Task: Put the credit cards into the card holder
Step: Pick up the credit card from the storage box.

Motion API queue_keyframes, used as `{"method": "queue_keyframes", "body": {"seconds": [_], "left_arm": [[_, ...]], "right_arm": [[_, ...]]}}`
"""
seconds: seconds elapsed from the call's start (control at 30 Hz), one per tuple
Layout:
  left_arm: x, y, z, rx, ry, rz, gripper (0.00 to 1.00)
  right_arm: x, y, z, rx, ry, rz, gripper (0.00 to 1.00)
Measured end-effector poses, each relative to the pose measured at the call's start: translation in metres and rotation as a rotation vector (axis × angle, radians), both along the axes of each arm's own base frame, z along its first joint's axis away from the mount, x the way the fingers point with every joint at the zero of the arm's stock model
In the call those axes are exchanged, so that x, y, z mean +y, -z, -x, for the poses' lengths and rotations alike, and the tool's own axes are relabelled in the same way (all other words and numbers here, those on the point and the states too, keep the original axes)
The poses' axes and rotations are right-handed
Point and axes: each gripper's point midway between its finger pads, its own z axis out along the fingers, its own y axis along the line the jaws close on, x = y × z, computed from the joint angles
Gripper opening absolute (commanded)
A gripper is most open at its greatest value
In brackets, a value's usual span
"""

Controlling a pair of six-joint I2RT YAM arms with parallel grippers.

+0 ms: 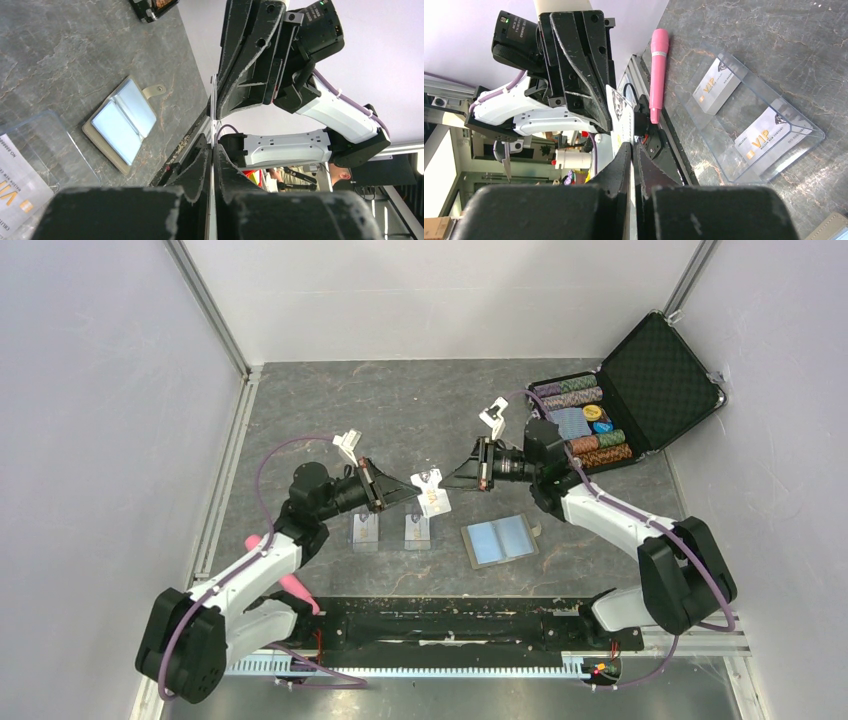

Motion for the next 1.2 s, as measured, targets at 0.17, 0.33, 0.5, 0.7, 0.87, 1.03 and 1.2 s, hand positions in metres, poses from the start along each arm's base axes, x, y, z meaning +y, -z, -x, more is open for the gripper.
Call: {"method": "queue_keyframes", "body": {"seconds": [0.17,0.33,0.5,0.7,0.87,1.03,1.2], "left_arm": [[-0.004,-0.005,0.001,-0.007,0.034,0.033,0.03],[-0.005,-0.010,0.001,-0.015,0.046,0.055,0.02],[-0.004,-0.011,0.003,-0.021,0.056,0.063,0.02],[-0.001,-0.010,0.003,-0.024,0.050,0.071,0.02],[0.003,-0.005,0.003,-0.001,0.039,0.059,0.02],[0.009,0.001,0.008,0.018,0.025,-0.019,0.02],[0.021,0.010,0.004,0.022,-0.019,-0.105,0.02]], "right_arm": [[-0.003,-0.001,-0.001,0.006,0.002,-0.013,0.00],[-0.004,-0.002,0.000,0.006,0.001,-0.034,0.00],[-0.005,-0.005,0.001,0.002,-0.006,-0.049,0.00],[-0.006,-0.007,0.002,0.001,-0.011,-0.057,0.00],[-0.005,-0.006,0.005,0.008,-0.017,-0.059,0.00],[-0.004,-0.002,0.008,0.020,-0.024,-0.052,0.00],[-0.010,0.002,0.001,0.028,0.005,-0.040,0.00]]}}
